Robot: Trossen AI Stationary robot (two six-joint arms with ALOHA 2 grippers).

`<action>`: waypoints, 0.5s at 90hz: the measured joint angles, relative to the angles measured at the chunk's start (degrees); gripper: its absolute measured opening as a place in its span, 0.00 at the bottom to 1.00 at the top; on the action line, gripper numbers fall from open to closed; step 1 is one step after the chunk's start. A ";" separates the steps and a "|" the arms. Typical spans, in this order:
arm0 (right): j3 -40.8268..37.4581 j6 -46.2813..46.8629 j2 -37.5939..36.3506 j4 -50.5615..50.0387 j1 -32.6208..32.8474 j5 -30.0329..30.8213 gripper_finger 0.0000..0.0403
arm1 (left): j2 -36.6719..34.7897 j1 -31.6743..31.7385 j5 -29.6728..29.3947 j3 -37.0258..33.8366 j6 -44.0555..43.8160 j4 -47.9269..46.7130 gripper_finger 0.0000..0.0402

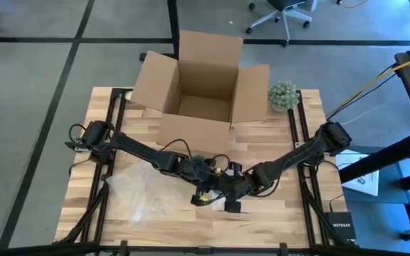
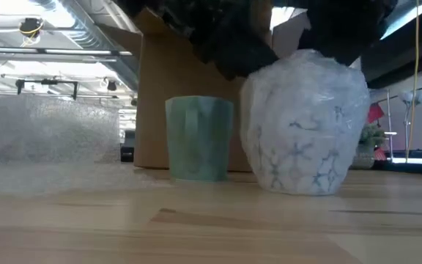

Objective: Wrap mug
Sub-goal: Wrap the bottom white blue floral mug glass

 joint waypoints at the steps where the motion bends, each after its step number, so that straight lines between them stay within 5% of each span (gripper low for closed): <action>1: 0.02 -0.01 0.26 0.04 -0.13 -0.18 0.00 | -0.23 -0.01 -0.29 0.00 0.05 -0.11 0.00; 45: -0.45 -0.11 0.17 -0.11 -2.03 -4.85 0.00 | 0.77 0.79 -2.39 0.24 2.12 -0.51 0.00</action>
